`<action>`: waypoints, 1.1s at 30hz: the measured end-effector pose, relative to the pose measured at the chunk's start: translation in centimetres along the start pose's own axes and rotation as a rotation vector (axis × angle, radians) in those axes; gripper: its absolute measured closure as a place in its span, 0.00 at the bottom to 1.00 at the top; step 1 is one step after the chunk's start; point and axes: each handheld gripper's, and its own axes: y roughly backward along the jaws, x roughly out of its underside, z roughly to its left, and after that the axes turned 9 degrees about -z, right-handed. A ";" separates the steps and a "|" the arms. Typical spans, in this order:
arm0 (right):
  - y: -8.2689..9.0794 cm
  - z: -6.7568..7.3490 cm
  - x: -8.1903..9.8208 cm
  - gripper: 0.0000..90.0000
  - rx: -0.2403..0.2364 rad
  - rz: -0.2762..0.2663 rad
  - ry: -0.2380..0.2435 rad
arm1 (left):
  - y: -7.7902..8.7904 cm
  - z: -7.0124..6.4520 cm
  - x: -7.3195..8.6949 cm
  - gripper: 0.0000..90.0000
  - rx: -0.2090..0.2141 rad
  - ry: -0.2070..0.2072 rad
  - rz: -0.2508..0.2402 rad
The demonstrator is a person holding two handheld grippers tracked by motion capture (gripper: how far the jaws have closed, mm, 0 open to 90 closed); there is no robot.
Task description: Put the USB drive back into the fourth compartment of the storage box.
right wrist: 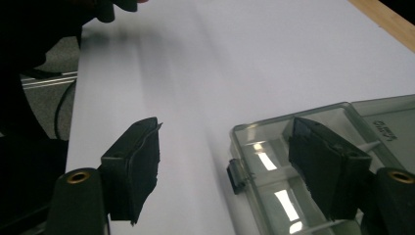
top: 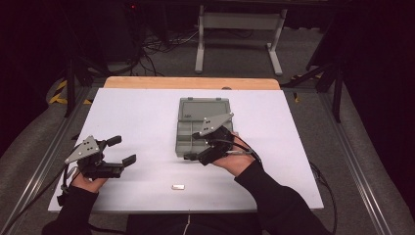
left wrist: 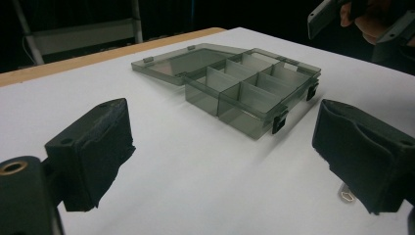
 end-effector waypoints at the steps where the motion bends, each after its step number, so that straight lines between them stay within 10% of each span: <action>1: -0.2 0.2 -0.1 0.31 -0.008 -0.003 0.000 | 0.0 0.0 0.0 0.10 -0.002 0.001 -0.003; 33: -5.4 3.7 1.3 0.40 -0.119 0.282 0.073 | -0.1 0.0 0.0 0.09 0.002 -0.003 -0.003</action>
